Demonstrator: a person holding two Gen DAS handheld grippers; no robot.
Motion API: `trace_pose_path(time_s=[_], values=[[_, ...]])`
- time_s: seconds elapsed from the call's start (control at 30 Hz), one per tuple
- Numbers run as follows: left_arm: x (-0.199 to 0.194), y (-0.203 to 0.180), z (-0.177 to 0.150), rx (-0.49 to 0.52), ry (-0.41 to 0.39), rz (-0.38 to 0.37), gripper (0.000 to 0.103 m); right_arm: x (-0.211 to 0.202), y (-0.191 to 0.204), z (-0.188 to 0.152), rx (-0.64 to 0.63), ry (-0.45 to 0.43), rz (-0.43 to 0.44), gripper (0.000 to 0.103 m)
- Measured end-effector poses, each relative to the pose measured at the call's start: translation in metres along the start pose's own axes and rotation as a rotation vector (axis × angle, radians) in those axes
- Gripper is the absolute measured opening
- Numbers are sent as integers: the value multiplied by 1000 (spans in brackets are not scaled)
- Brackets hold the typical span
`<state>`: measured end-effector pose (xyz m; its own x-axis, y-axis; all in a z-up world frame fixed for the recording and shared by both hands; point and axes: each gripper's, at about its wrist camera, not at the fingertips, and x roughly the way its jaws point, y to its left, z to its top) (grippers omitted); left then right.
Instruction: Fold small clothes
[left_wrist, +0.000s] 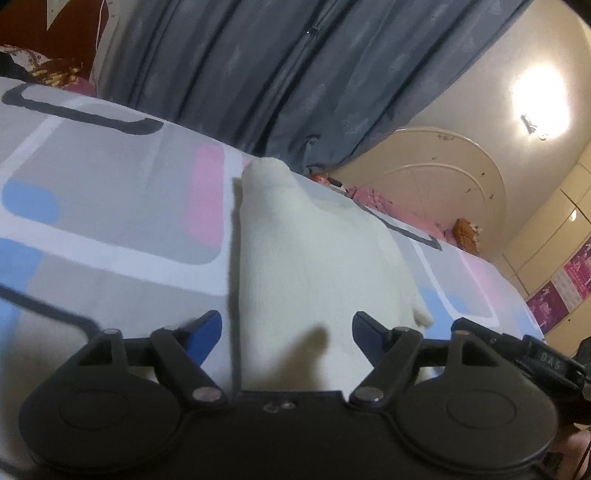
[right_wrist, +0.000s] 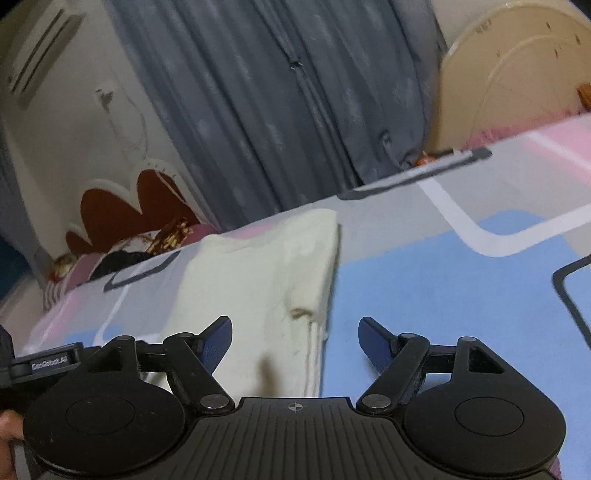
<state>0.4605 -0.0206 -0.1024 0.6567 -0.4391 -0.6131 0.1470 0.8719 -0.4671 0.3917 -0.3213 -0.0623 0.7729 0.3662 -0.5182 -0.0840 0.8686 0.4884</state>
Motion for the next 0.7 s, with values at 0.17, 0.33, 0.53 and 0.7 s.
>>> trace_pose_path(time_s=[0.17, 0.33, 0.53, 0.7], values=[[32, 8, 10, -56, 36, -25, 76, 41, -33, 18, 189, 50, 86, 75], [46, 24, 13, -167, 39, -86, 77, 68, -54, 20, 323, 137, 177, 75], [58, 32, 20, -233, 67, -145, 76, 79, -54, 23, 379, 158, 270, 75], [64, 8, 19, -48, 69, -43, 63, 77, -35, 24, 176, 162, 145, 51]])
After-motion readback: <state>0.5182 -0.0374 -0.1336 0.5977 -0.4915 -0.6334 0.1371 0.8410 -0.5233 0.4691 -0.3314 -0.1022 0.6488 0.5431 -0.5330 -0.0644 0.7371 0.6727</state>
